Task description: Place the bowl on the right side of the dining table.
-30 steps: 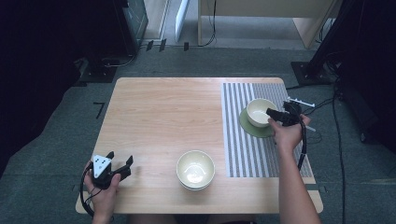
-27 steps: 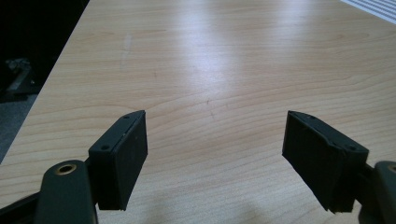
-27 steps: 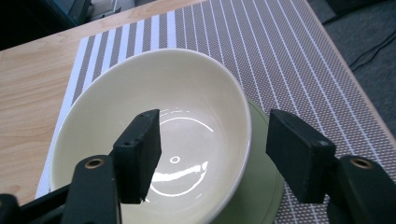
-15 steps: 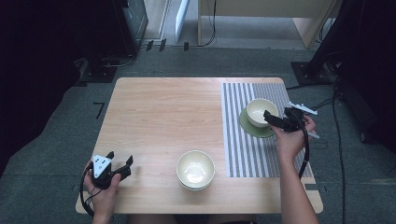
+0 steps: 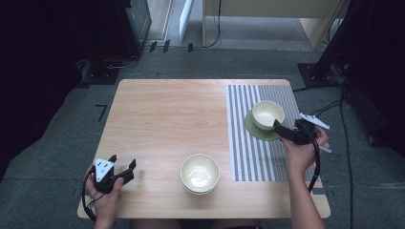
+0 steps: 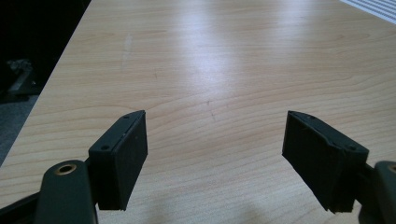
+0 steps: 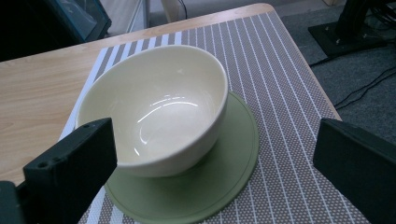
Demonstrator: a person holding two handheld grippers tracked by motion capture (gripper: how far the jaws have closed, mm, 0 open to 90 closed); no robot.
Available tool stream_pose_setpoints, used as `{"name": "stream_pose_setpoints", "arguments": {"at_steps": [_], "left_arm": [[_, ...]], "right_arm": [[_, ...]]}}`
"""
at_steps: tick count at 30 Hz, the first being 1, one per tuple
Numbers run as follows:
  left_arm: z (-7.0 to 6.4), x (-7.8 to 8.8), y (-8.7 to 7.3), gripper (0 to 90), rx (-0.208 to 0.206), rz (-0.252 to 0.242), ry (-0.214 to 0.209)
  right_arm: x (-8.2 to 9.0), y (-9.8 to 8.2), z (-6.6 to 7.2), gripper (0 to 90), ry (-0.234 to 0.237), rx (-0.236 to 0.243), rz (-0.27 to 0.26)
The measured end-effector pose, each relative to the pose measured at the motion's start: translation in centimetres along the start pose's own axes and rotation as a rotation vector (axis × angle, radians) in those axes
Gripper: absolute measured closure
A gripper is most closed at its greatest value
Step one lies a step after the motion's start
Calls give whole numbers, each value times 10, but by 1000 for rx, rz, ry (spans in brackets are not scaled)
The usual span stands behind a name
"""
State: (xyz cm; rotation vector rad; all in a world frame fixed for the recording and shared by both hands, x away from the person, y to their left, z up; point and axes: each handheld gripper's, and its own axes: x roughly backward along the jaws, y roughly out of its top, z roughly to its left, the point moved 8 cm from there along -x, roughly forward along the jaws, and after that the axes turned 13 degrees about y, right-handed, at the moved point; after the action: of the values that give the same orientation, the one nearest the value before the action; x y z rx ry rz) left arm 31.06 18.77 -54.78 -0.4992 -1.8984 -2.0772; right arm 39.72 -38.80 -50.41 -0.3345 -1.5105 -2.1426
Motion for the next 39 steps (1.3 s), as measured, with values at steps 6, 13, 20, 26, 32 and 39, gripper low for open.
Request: {"name": "stream_pose_setpoints", "arguments": {"at_steps": [6, 13, 20, 26, 32, 39], "left_arm": [[0, 0, 0, 216, 0, 0, 0], [0, 0, 0, 216, 0, 0, -2], [0, 0, 0, 216, -1, -1, -1], [0, 0, 0, 216, -1, -2, -1], [0, 0, 0, 217, 0, -2, -1], [0, 0, 0, 216, 0, -2, -1]], "right_arm": [[9, -5, 1, 0, -1, 24, -6], [14, -14, 1, 0, -10, 45, 11], [18, -22, 4, 0, -7, 56, 11], [22, -27, 6, 0, -7, 68, 15], [27, -31, 8, 0, -9, 71, 15], [34, -38, 11, 0, -5, 84, 14]]}}
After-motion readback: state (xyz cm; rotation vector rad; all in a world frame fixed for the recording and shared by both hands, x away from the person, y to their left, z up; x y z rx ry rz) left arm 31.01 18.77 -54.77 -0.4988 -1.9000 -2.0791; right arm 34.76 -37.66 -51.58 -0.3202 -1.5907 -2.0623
